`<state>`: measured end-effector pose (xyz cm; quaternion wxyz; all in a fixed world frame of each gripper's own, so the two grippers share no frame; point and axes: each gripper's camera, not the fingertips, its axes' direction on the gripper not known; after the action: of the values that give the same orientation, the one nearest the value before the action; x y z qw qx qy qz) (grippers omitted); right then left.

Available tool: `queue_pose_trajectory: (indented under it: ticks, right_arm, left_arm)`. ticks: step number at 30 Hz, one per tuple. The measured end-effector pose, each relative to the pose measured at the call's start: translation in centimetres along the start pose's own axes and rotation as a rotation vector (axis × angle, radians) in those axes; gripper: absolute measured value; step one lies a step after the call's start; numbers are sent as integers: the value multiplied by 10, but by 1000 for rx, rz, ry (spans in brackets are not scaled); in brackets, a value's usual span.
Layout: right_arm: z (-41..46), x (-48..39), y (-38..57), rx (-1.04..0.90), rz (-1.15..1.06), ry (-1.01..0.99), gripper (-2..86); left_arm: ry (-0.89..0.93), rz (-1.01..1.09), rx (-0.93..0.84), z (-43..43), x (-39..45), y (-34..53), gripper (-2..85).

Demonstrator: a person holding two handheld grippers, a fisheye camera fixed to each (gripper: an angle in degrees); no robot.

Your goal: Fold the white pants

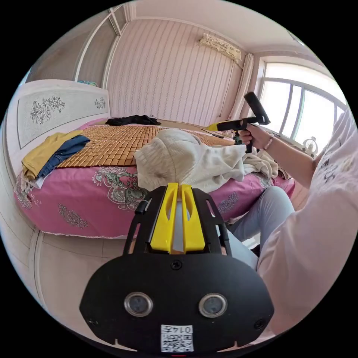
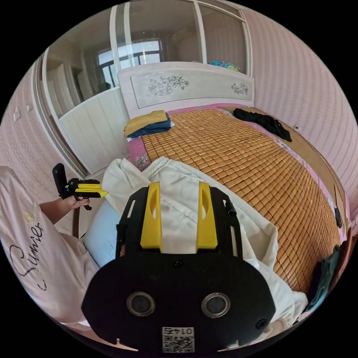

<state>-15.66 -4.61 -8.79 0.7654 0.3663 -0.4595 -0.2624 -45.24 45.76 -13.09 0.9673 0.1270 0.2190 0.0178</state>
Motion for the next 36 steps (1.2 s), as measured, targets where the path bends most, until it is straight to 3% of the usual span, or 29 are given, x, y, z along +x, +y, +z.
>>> queue_pose_trajectory:
  ticks: [2, 5, 9, 17, 22, 27, 29, 30, 36]
  right_arm:
    - [34, -10, -17, -92, -33, -86, 131]
    - [75, -40, -22, -268, -107, -429, 45]
    - [90, -104, 6, -416, -281, -469, 37]
    - [46, -95, -18, -248, -223, -449, 109]
    - [47, -51, -66, -82, -182, -23, 175]
    - [132, -11, -81, -307, -143, 173, 187]
    - [151, 5, -68, -380, -35, 52, 170]
    - [141, 16, -57, -291, 41, 2, 151]
    - [104, 11, -15, -245, 62, -66, 56]
  left_arm:
    - [-37, 41, -46, -3, 5, 3, 8]
    - [-42, -55, -63, -15, -8, 17, 23]
    - [40, -231, 6, -44, -34, 43, 51]
    - [6, -430, 31, -92, -73, 64, 84]
    - [90, -497, 153, -105, -70, 45, 117]
    - [-36, -363, -95, -55, -53, 14, 115]
    - [-50, -371, -151, -43, -53, 13, 108]
    - [-33, -387, -173, -37, -57, 16, 103]
    - [108, -539, -252, -18, -84, 29, 34]
